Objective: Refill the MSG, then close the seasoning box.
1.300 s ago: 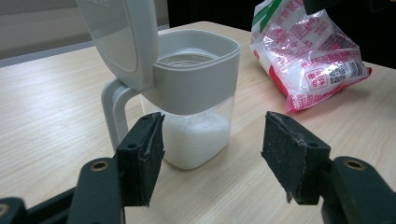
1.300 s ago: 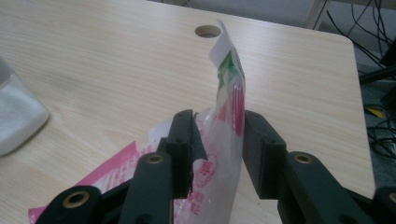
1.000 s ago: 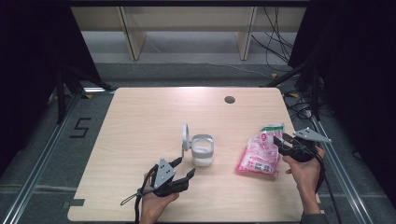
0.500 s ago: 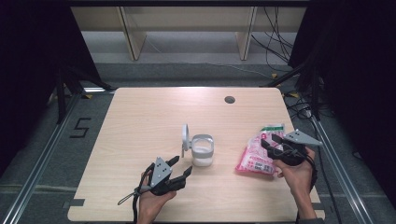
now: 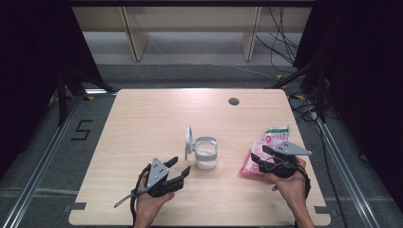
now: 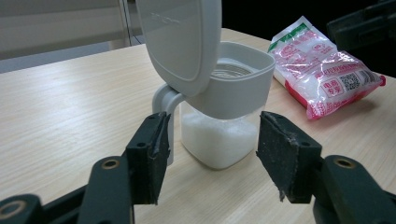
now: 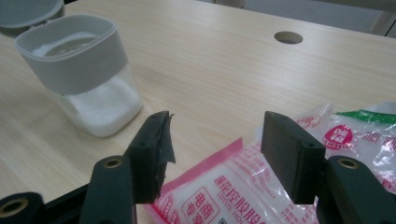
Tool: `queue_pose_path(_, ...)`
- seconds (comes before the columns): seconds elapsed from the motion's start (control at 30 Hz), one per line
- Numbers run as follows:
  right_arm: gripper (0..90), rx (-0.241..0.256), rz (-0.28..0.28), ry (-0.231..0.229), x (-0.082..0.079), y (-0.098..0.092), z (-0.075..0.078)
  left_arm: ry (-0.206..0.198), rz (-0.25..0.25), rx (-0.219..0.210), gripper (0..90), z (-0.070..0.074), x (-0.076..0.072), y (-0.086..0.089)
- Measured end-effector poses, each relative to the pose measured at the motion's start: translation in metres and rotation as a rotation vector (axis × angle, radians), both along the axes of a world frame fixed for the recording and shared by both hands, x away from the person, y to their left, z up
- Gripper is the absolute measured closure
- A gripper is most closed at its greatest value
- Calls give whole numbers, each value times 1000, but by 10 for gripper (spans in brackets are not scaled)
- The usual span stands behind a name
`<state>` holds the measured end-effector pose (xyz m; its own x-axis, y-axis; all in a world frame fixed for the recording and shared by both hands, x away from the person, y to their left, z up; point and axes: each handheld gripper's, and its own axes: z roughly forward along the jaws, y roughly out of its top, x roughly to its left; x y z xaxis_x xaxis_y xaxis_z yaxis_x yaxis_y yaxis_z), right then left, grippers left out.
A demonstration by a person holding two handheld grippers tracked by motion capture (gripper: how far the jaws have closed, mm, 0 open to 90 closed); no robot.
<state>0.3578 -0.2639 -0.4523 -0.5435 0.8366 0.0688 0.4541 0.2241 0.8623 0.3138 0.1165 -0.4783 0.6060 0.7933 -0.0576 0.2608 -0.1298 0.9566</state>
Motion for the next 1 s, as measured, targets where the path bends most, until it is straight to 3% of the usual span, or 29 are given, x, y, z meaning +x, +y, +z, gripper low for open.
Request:
queue_pose_path(0.1, 436, -25, 25, -8, 0, -1, -4, -16, -6, 13, 479, 3, 1, 7)
queue_pose_path(0.13, 435, -18, 7, 26, -4, 1, -4, -12, -3, 14, 500, 4, 1, 9)
queue_pose_path(0.2, 434, -33, 23, -3, -3, 0, -6, -16, -3, 14, 541, 5, 2, 12)
queue_pose_path(0.3, 430, -20, 24, 16, -6, 3, -8, -29, 1, 21, 622, 6, 5, 17)
queue_pose_path(0.47, 424, -38, 43, 15, -8, 3, -11, -41, 14, 25, 710, 9, 11, 20)
queue_pose_path(0.5, 424, -60, 35, 17, -10, 3, -12, -47, 16, 33, 747, 9, 12, 20)
queue_pose_path(0.57, 425, -39, 25, 38, -13, 4, -12, -63, 34, 34, 784, 12, 14, 21)
queue_pose_path(0.67, 425, -46, 42, 17, -11, 1, -12, -75, 40, 54, 850, 13, 19, 22)
queue_pose_path(0.8, 426, -41, 27, 42, -14, 1, -13, -68, 56, 51, 878, 13, 24, 22)
queue_pose_path(1.0, 422, -59, 42, 22, -14, -1, -14, -66, 51, 47, 890, 15, 28, 20)
